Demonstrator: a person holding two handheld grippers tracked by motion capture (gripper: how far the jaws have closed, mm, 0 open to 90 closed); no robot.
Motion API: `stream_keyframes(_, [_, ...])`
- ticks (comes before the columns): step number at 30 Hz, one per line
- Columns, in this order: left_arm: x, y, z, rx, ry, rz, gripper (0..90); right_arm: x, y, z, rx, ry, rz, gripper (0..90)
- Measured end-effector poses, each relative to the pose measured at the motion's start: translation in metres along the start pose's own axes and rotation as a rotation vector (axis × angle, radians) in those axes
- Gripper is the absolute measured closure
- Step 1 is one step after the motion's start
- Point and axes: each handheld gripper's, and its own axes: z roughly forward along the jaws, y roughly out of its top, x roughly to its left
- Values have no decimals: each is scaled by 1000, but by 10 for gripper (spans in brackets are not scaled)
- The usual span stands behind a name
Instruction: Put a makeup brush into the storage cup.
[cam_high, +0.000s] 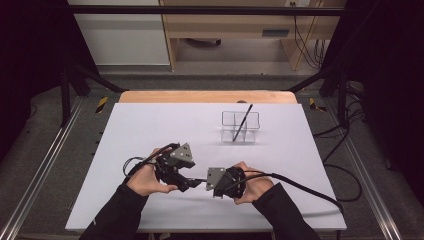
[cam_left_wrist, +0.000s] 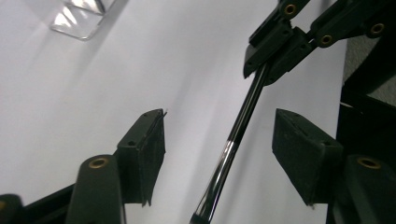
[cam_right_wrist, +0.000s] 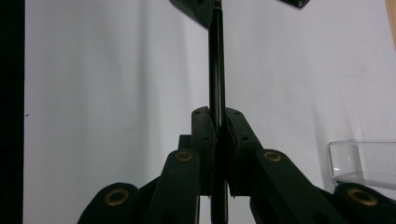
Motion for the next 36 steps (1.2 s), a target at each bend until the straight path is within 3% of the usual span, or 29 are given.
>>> stream_keyframes(14, [12, -25, -13, -140, 95, -125, 225, -6, -16, 0, 1, -7, 86, 842])
stream_keyframes(20, [13, -33, -14, -162, 120, -152, 194, -8, -23, -2, -15, -15, 129, 842])
stream_keyframes(28, [13, -47, -16, -234, 166, -234, 186, -8, -43, -3, -66, -36, 239, 842])
stream_keyframes(36, [11, -55, -17, -281, 197, -272, 178, -6, -58, -1, -114, -56, 323, 842])
